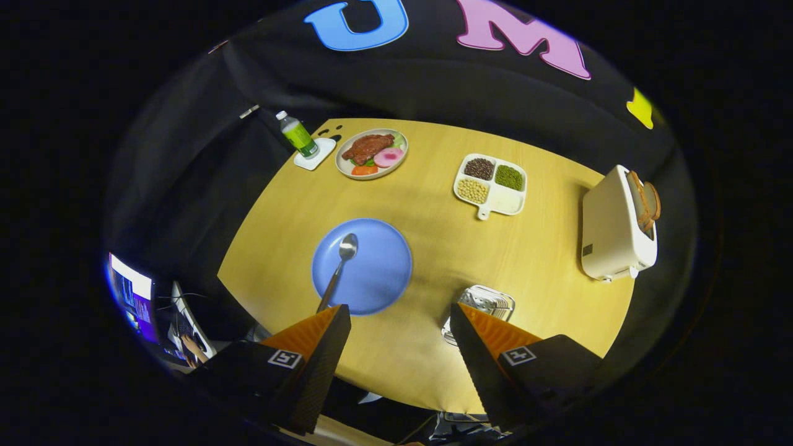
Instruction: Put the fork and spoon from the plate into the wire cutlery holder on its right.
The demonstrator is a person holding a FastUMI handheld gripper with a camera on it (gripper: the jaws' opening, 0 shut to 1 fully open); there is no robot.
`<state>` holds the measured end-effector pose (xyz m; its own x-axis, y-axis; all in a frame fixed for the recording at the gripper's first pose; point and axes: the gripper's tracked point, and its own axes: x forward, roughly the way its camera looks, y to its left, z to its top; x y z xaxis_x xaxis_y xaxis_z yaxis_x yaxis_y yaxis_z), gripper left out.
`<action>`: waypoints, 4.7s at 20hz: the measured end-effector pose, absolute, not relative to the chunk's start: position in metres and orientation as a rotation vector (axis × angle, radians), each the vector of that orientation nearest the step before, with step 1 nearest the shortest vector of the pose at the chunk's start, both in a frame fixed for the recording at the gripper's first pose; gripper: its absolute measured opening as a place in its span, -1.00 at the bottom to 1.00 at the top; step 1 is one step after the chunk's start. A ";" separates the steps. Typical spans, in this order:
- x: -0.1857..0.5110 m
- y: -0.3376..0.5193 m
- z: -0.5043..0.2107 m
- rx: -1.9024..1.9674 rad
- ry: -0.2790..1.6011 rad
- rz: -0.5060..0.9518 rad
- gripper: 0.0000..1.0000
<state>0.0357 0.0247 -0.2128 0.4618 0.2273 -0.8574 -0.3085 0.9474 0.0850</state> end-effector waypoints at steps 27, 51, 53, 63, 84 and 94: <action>0.043 0.142 -0.417 -0.072 1.331 0.261 -0.27; 0.008 0.071 -0.319 -0.103 1.250 0.390 -0.86; 0.001 0.048 -0.296 -0.117 1.254 0.384 -0.86; -0.028 -0.083 -0.242 -0.271 1.374 0.324 -0.86; -0.004 -0.128 -0.277 -0.370 1.672 0.377 -0.78; 0.010 -0.107 -0.248 -0.186 1.472 0.359 0.94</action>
